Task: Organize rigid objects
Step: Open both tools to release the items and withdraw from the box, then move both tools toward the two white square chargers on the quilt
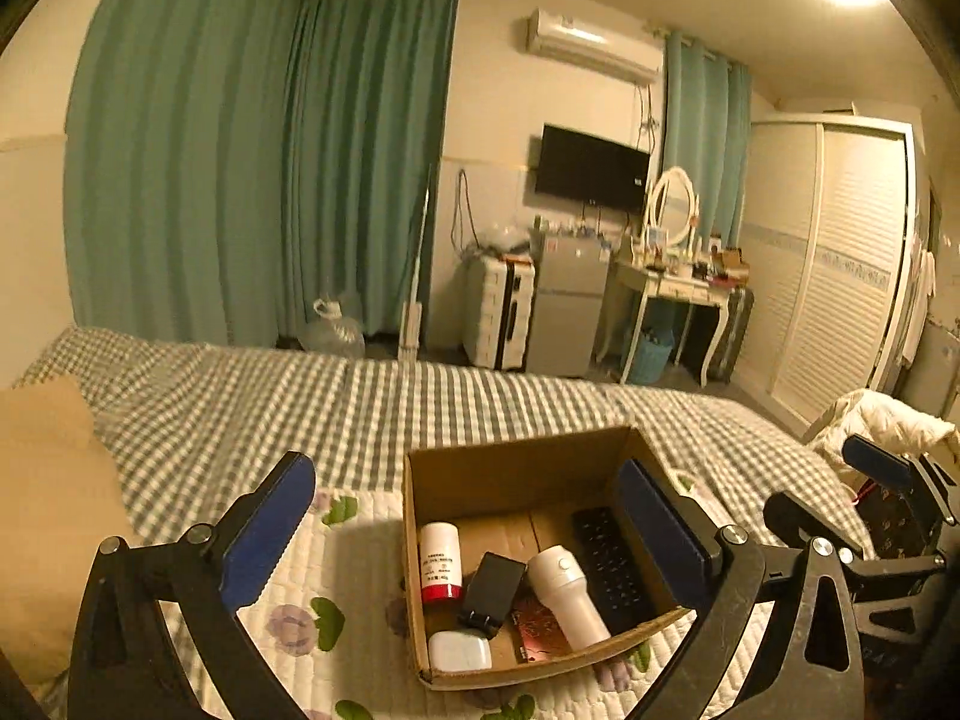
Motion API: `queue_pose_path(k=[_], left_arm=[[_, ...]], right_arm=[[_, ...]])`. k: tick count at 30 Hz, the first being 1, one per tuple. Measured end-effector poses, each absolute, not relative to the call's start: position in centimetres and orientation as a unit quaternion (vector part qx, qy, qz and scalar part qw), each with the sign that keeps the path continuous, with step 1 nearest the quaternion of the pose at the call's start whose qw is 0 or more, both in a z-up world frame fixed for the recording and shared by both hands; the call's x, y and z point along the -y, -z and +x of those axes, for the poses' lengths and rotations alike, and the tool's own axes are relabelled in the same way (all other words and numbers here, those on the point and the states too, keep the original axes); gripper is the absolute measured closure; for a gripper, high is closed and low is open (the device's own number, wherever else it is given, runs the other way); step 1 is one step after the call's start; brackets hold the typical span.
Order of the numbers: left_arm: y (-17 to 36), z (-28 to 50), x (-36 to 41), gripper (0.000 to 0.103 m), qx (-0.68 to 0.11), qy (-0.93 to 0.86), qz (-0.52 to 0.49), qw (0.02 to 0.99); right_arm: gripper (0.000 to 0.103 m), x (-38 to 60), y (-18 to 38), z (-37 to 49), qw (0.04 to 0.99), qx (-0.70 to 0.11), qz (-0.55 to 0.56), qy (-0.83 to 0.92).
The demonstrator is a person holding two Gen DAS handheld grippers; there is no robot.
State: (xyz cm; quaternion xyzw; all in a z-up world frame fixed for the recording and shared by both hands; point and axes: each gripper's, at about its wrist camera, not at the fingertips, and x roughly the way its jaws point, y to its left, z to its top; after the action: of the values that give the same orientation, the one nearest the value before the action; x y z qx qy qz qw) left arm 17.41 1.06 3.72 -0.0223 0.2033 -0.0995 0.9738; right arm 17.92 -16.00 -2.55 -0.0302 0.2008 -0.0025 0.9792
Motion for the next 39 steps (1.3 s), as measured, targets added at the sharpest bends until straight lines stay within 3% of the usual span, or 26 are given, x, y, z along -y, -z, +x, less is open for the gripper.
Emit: queue_pose_path(k=[4,25,39], left_arm=[[-5.4,15.0,-1.1,0.0,-0.184,0.094,-0.022,0.978],[-9.5,5.7,-2.8,0.0,-0.135,0.09,-0.031,0.986],[-4.5,6.7,-1.6,0.0,-0.176,0.091,0.014,0.98]], right_arm=[[0.0,15.9,0.8,14.9,0.983,-0.178,-0.037,0.009],[0.0,15.2,-2.0,4.7,0.99,-0.136,-0.041,0.001],[0.0,15.1,3.3,5.4,0.981,-0.191,-0.027,-0.032]])
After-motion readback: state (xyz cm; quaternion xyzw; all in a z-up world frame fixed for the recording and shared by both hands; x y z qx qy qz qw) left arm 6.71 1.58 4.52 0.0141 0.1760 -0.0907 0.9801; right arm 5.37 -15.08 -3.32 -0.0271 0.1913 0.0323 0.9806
